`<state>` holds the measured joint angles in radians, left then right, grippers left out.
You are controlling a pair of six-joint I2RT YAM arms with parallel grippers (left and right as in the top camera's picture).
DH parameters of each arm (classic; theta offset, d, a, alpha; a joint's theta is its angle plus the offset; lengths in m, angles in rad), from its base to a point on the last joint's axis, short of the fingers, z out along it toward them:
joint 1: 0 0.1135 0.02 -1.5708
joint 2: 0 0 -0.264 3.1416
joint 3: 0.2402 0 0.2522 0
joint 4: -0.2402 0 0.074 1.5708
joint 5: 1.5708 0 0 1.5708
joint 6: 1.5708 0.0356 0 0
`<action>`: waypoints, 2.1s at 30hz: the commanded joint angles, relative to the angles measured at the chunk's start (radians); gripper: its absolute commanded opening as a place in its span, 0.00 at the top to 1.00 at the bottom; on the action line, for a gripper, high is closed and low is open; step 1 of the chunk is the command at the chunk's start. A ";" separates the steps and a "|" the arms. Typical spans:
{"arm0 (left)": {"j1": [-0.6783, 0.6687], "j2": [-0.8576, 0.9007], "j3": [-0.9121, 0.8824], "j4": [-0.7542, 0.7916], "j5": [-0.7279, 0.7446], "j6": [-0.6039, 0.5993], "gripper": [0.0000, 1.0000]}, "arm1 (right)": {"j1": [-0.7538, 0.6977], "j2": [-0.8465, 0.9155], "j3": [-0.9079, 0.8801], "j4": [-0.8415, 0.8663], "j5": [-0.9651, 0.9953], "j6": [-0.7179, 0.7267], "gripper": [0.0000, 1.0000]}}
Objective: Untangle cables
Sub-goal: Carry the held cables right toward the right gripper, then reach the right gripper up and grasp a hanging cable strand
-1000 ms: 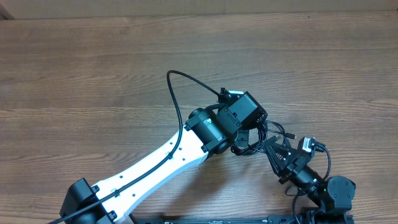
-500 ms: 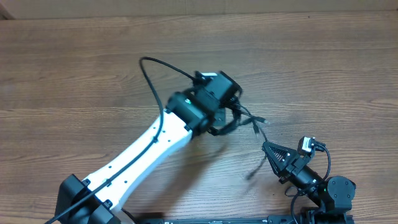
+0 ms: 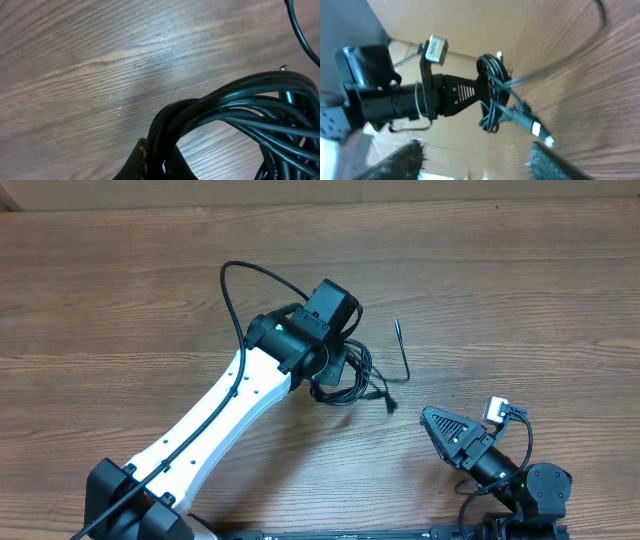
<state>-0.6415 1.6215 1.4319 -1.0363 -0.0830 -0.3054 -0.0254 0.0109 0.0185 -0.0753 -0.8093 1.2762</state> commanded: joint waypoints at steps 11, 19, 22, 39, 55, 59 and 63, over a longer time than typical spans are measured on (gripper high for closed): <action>0.000 -0.032 0.004 -0.092 0.021 0.276 0.96 | -0.004 0.035 0.017 -0.039 0.013 -0.259 0.01; 0.000 -0.032 0.004 -0.089 0.020 0.277 0.96 | -0.004 0.150 0.153 -0.224 0.095 -0.411 0.01; 0.000 -0.032 0.004 -0.084 0.021 0.277 0.96 | -0.004 0.224 0.237 -0.297 0.101 -0.489 0.01; 0.000 -0.032 0.004 -0.068 0.026 0.564 0.96 | 0.001 0.624 0.493 -0.511 -0.098 -0.829 0.00; 0.000 -0.032 0.004 -0.005 0.110 0.644 0.96 | 0.465 0.852 0.493 -0.251 0.269 -0.843 0.15; 0.000 -0.032 0.004 -0.006 0.111 0.650 0.96 | 0.552 0.901 0.493 -0.178 0.360 -0.843 0.21; 0.000 -0.032 0.004 -0.006 0.111 0.650 0.96 | 0.615 0.953 0.493 -0.132 0.384 -0.843 0.38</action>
<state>-0.6415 1.6215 1.4311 -1.0439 0.0078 0.3218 0.5537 0.9382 0.4847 -0.2226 -0.5045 0.4358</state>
